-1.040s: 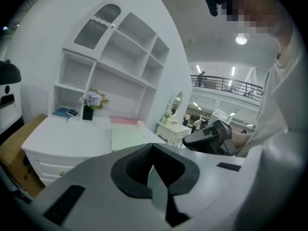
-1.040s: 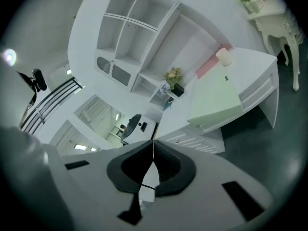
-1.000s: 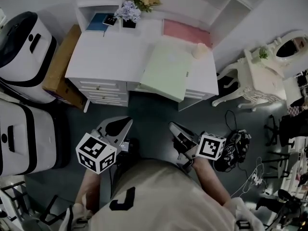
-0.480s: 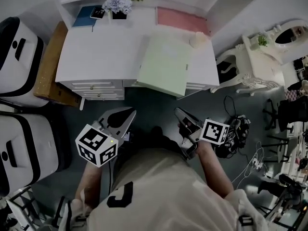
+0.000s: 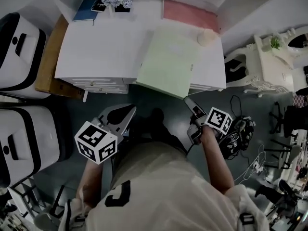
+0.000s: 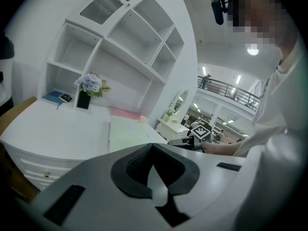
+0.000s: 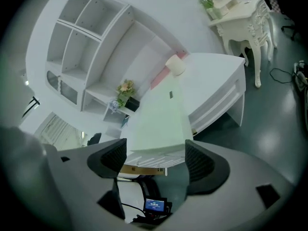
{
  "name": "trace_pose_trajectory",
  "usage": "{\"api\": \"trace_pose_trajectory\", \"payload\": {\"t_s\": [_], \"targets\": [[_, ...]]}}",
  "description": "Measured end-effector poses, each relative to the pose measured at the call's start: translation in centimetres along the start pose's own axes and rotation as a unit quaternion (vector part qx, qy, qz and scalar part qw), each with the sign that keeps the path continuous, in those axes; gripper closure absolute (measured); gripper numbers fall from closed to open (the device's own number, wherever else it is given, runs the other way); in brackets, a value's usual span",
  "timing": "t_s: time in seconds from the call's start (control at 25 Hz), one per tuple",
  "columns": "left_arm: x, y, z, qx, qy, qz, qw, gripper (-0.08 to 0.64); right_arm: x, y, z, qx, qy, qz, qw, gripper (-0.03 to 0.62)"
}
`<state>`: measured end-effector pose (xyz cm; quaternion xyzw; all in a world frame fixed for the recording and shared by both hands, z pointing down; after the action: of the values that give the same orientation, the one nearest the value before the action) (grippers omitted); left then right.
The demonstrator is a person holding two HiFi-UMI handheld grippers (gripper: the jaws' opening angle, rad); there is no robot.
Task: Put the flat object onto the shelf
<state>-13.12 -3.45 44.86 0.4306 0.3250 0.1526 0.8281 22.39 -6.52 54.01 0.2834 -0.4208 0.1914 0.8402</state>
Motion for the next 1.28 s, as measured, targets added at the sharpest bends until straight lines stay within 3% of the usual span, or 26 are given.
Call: {"api": "trace_pose_trajectory", "payload": {"t_s": [0.24, 0.52, 0.68, 1.08, 1.16, 1.28], "targets": [[-1.5, -0.7, 1.1, -0.007, -0.050, -0.033, 0.9982, 0.546, 4.9, -2.3, 3.4, -0.052, 0.012, 0.027, 0.998, 0.188], [-2.6, -0.9, 1.1, -0.020, -0.100, -0.041, 0.9939, 0.546, 7.6, -3.0, 7.3, -0.097, -0.044, 0.051, 0.993, 0.166], [-2.5, -0.9, 1.4, -0.027, -0.107, -0.043, 0.9930, 0.548, 9.1, -2.7, 8.7, -0.117, -0.079, 0.063, 0.988, 0.167], [-2.6, -1.1, 1.6, -0.032, -0.110, -0.044, 0.9925, 0.546, 10.8, -1.8, 10.0, -0.110, -0.184, 0.125, 0.969, 0.172], [-2.6, -1.0, 1.6, -0.032, -0.109, -0.042, 0.9927, 0.548, 10.7, -2.0, 10.1, -0.108, -0.198, 0.121, 0.967, 0.241], [-2.6, -0.7, 1.6, -0.035, -0.107, -0.040, 0.9929, 0.548, 10.7, -2.0, 10.2, -0.106, -0.206, 0.118, 0.966, 0.244]]}}
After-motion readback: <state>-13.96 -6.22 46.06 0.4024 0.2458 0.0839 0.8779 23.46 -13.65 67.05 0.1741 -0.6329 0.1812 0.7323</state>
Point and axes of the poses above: the fingertips, and each gripper's own axes: z forward along the fingers, x to its right, y out of its underside, the point moved 10 cm from there along -z, backward along the fingers, and after that the axes turned 6 degrees about -y, right-handed, at the moved point
